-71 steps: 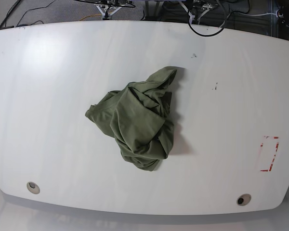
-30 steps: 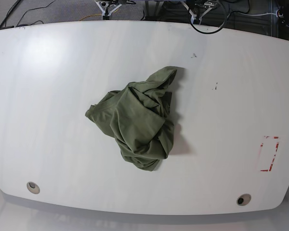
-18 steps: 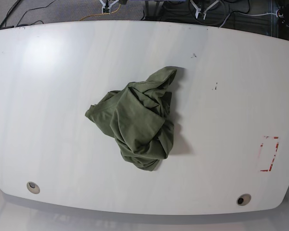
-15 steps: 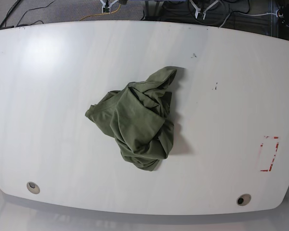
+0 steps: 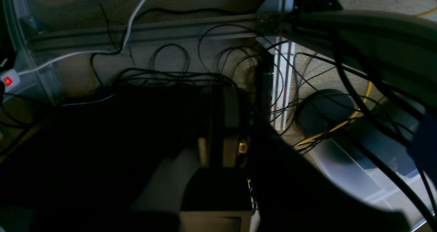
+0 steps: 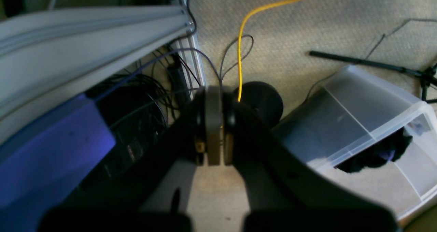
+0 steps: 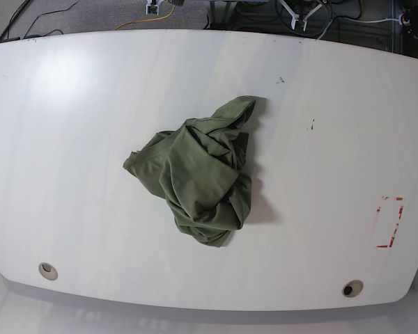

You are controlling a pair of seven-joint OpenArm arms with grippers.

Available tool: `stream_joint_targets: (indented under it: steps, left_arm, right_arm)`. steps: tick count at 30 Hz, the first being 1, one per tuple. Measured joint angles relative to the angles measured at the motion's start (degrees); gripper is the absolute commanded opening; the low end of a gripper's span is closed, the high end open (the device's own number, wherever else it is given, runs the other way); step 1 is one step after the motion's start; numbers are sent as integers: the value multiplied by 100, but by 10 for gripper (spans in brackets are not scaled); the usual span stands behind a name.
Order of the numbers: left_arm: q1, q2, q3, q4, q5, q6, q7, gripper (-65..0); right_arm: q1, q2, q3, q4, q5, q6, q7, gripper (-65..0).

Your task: Layout the t-shirt on the table in an organized manner, then fold the t-shirt properly

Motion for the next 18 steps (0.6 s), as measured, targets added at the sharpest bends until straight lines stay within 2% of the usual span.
stream_joint_targets:
  steps: [10, 15, 18]
  left_arm:
    - [627, 0, -184, 879, 2, -66, 15, -612]
    - [970, 0, -188, 1340, 0, -350, 0, -612]
    - [1200, 17, -186, 1639, 4, -391, 20, -612]
  right_arm:
    - [-774, 0, 17, 1099, 0, -17, -9, -644]
    - [-1198, 0, 17, 1700, 0, -15, -22, -644]
    - [-1436, 0, 15, 2074, 0, -17, -72, -644]
